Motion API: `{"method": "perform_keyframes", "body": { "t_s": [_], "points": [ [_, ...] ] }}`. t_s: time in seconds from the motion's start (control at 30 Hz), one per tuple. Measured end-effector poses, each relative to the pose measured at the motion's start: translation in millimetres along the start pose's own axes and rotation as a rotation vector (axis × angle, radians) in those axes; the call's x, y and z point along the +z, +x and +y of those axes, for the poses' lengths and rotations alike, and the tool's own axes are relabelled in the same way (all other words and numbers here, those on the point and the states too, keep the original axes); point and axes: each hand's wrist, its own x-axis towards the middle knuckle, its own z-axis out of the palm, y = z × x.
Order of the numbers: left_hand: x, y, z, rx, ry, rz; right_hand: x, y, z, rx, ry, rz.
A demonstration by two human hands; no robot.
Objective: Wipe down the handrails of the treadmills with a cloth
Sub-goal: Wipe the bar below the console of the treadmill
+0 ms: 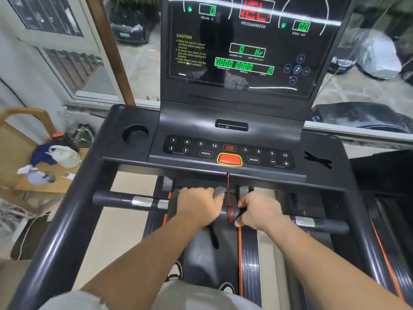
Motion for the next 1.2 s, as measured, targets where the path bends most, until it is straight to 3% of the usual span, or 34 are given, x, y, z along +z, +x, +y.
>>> {"method": "perform_keyframes", "body": {
  "t_s": [0.07, 0.2, 0.33, 0.47, 0.5, 0.57, 0.7, 0.77, 0.9, 1.07, 1.2],
  "points": [
    [22, -38, 1, 0.069, 0.043, 0.119, 1, 0, 1, -0.007, -0.003, 0.008],
    [44, -64, -24, 0.234, 0.087, 0.193, 2, 0, 0, -0.013, 0.001, 0.006],
    [11, -27, -28, 0.262, 0.203, 0.033, 1, -1, -2, -0.015, -0.027, 0.016],
    [-15, 0, -20, 0.027, -0.084, -0.16, 3, 0, -5, -0.045, -0.058, -0.024],
    [-11, -2, -18, 0.015, -0.075, -0.127, 2, -1, -8, -0.057, -0.068, -0.037],
    [3, -18, -18, 0.048, 0.01, 0.101, -3, -1, -19, -0.11, -0.084, -0.001],
    [21, -57, -63, 0.277, -0.053, 0.309, -10, 4, -55, -0.338, 0.126, 0.075],
    [12, -65, -118, 0.138, -0.033, 0.375, -5, 8, -72, -0.377, 0.21, -0.005],
    [-9, -77, -199, -0.097, 0.011, 0.334, 15, 8, -95, -0.313, 0.033, -0.053],
    [-6, -63, -143, -0.257, 0.03, 0.302, 15, 13, -101, -0.209, 0.08, -0.042],
    [12, -60, -72, -0.013, 0.032, 0.271, 17, 15, -100, -0.14, 0.18, -0.019]
  ]
}}
